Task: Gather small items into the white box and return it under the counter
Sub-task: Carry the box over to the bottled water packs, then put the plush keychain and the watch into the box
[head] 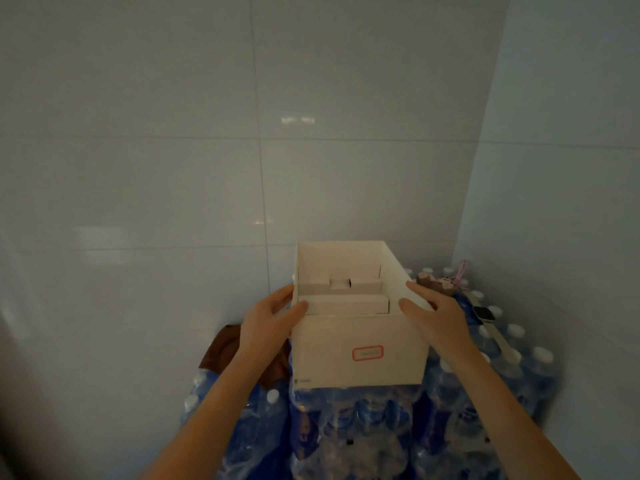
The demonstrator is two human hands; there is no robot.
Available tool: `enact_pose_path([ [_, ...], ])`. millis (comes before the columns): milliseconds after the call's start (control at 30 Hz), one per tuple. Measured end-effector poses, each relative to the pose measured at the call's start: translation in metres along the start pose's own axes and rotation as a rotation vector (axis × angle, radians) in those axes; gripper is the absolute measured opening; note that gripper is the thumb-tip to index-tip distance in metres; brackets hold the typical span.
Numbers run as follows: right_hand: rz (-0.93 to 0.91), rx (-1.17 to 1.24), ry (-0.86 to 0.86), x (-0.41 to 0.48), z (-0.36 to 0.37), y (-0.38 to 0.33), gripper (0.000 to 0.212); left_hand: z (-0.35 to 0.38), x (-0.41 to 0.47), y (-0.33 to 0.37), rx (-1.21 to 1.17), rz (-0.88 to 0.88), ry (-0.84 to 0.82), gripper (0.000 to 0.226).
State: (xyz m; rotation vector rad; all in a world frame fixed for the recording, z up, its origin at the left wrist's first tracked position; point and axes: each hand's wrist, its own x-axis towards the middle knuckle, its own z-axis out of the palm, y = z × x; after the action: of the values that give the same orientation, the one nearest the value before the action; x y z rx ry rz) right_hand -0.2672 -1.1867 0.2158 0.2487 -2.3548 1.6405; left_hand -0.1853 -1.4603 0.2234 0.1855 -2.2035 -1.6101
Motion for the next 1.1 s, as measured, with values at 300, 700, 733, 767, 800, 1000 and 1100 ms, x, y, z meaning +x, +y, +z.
enact_pose_path([
  [300,-0.010,-0.029,0.021,0.026,0.011,-0.002,0.048,0.007,0.030,-0.003,0.054,0.025,-0.013,0.045],
  [700,-0.112,-0.015,0.160,-0.027,0.006,0.003,0.057,0.013,-0.006,0.008,0.634,0.710,0.273,0.041],
  [733,-0.130,-0.066,0.158,-0.036,0.002,0.005,0.060,0.017,-0.015,0.008,0.627,0.771,0.255,0.039],
  [767,-0.147,-0.143,0.156,-0.047,-0.001,0.008,0.063,0.022,-0.024,0.005,0.611,0.807,0.225,0.037],
  [800,-0.163,-0.234,0.154,-0.059,-0.003,0.012,0.065,0.028,-0.034,0.001,0.597,0.828,0.187,0.035],
  [1000,-0.206,-0.576,0.086,-0.150,-0.004,0.054,0.061,0.059,-0.104,-0.064,0.535,0.697,-0.198,0.037],
  [1100,-0.140,-0.667,-0.006,-0.205,0.002,0.085,0.054,0.071,-0.148,-0.103,0.556,0.582,-0.353,0.037],
])
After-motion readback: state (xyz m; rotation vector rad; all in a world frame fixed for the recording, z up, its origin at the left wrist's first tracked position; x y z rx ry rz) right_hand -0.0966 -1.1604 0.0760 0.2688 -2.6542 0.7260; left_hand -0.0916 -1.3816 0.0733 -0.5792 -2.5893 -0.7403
